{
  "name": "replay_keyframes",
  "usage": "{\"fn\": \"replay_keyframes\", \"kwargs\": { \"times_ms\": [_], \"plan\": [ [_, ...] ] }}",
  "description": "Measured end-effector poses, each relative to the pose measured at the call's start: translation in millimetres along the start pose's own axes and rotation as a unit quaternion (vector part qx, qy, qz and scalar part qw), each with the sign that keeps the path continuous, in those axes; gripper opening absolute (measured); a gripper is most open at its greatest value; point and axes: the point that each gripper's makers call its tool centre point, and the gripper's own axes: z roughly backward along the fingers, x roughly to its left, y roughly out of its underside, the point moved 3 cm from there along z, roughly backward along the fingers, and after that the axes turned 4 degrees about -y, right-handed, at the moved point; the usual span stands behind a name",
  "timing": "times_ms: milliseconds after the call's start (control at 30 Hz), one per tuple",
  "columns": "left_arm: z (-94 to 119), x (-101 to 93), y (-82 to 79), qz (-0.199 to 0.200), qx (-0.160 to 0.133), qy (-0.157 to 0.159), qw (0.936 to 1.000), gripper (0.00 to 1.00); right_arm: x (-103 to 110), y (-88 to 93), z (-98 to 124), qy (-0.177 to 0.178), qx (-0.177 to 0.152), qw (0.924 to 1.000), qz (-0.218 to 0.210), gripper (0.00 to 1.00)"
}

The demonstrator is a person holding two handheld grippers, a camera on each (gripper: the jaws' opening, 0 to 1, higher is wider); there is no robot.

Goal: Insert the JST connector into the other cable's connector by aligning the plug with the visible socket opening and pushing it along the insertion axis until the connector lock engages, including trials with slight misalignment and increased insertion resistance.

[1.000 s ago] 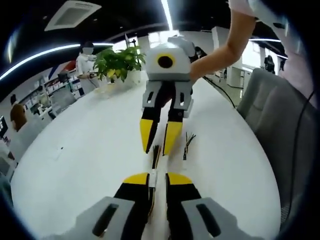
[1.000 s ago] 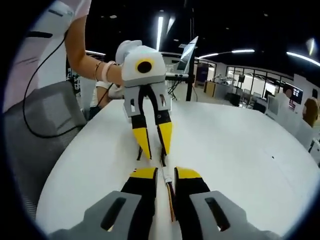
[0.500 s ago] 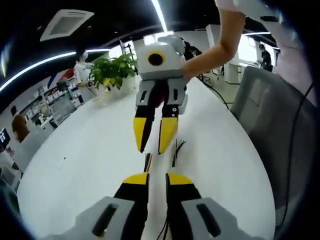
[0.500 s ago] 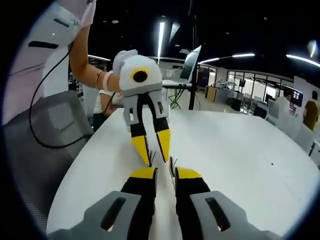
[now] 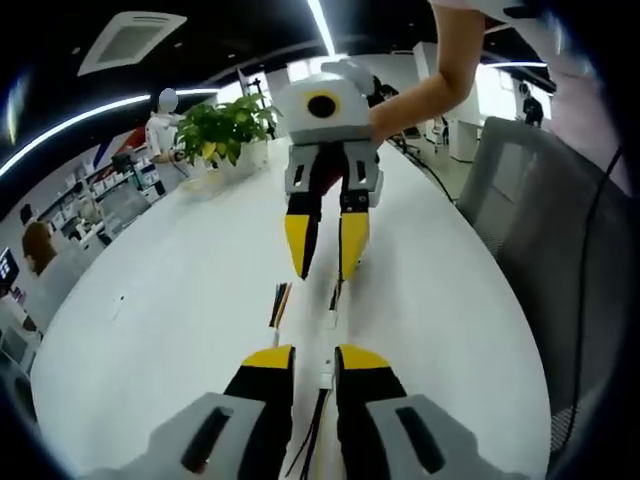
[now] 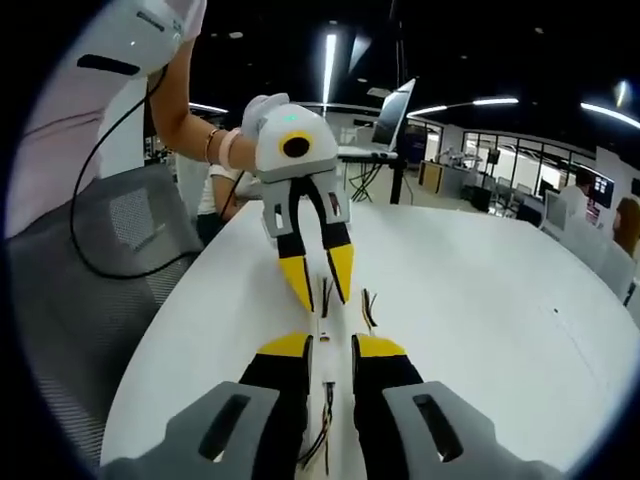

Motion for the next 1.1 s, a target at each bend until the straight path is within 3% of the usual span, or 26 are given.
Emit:
{"fn": "replay_keyframes", "kwargs": {
  "times_ms": [300,567,700,1100],
  "plan": [
    [-5.4,-9.0,8.8,0.007,-0.002,0.009,0.9999,0.08,8.5,15.8,-9.8,0.0,0.025,0.9997,0.003,0.13],
    [-9.8,-4.0,17.1,0.018,-0.008,0.012,0.9997,0.08,3.7,26.1,-14.7,0.006,0.028,0.9995,-0.01,0.11],
    [-11.6,-0.6,20.4,0.05,-0.024,0.02,0.9983,0.08,2.5,29.9,-16.5,0.008,0.029,0.9993,-0.021,0.1],
    [-15.6,-7.3,28.5,0.056,-0.019,0.043,0.9973,0.07,3.2,36.0,-19.2,0.007,0.027,0.999,-0.034,0.08]
  ]
}}
